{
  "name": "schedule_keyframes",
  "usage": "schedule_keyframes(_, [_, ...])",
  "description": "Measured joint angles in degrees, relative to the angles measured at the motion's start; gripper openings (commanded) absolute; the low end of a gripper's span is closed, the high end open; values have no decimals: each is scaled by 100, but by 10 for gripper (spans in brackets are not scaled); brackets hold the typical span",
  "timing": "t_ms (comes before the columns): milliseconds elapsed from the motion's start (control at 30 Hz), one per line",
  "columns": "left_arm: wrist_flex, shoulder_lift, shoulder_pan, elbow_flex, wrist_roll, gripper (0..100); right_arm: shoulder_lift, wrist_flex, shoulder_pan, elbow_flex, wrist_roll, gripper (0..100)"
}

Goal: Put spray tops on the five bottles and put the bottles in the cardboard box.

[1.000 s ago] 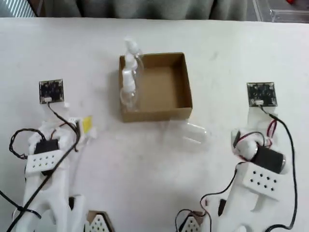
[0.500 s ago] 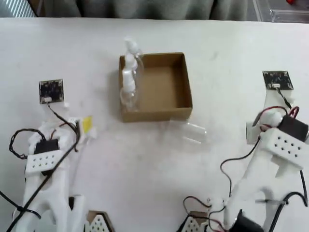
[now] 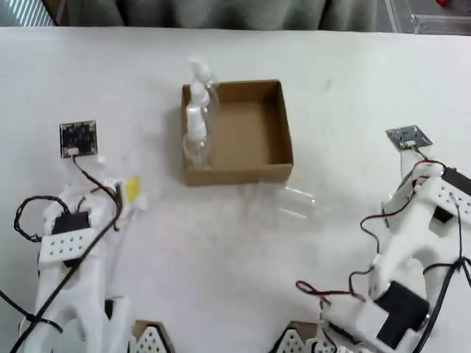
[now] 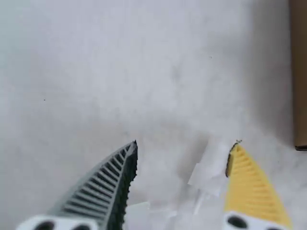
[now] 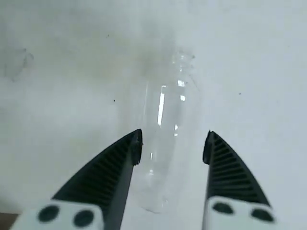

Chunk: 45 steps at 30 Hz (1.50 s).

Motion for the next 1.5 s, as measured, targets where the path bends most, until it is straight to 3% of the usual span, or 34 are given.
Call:
schedule_keyframes(333, [0, 0, 0, 0, 0, 290, 360, -369, -79, -18, 0, 192])
schedule_keyframes(533, [0, 0, 0, 0, 0, 290, 360, -369, -114, -18, -316, 334])
schedule_keyframes(1067, [0, 0, 0, 0, 0, 290, 360, -378, -290, -18, -1442, 214])
schedule_keyframes(1500, [0, 0, 0, 0, 0, 290, 1125, -923, -343, -158, -1512, 213])
